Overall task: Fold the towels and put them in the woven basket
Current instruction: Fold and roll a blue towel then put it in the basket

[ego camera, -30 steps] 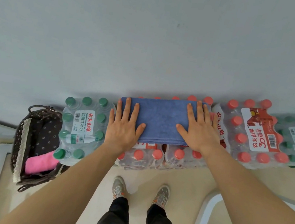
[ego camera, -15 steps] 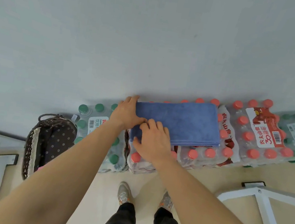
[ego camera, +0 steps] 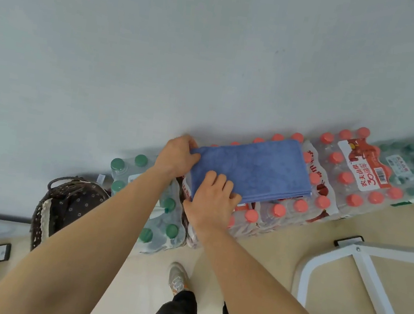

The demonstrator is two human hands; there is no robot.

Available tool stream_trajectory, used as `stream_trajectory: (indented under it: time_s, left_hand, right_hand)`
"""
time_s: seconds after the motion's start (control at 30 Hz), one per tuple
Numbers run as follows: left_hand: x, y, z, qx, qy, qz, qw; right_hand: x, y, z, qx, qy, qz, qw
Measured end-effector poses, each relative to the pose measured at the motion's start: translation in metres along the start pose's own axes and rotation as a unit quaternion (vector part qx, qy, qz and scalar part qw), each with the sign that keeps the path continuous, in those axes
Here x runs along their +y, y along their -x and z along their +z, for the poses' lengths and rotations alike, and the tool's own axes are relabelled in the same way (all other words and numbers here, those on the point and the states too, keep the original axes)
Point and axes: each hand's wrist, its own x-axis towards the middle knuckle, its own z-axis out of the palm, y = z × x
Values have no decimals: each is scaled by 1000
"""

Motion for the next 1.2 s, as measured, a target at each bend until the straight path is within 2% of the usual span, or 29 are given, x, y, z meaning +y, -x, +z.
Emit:
stream_trajectory:
  time_s: [0.17,0.4,0.53,0.67,0.8,0.93,1.1,1.2]
  left_hand:
    - [7,1,-8,-4,60,-6,998]
    - [26,0,-15,-13,102,-9,995]
    - [50,1,-10,33,96,50,994]
    - [86,1,3,44,92,117,988]
    - [123,-4,23,46,119,157,979]
    - [154,-12,47,21,129,156,979]
    - [176,-23,81,-16,73,173,982]
    - [183,-31,99,-23,48,172,984]
  right_hand:
    - [-4,2,-3,-19,-19,4,1000]
    - [21,-1,-34,-57,-118,-33,991]
    - [53,-13,-55,-88,-242,-76,963]
    - [93,-26,-77,-93,-355,-46,929]
    - [139,-41,-91,-81,-375,-12,924]
    - [178,-60,-93,-57,-378,32,923]
    - [214,-77,-88,-67,-336,78,936]
    - [229,-80,-74,-88,-335,104,932]
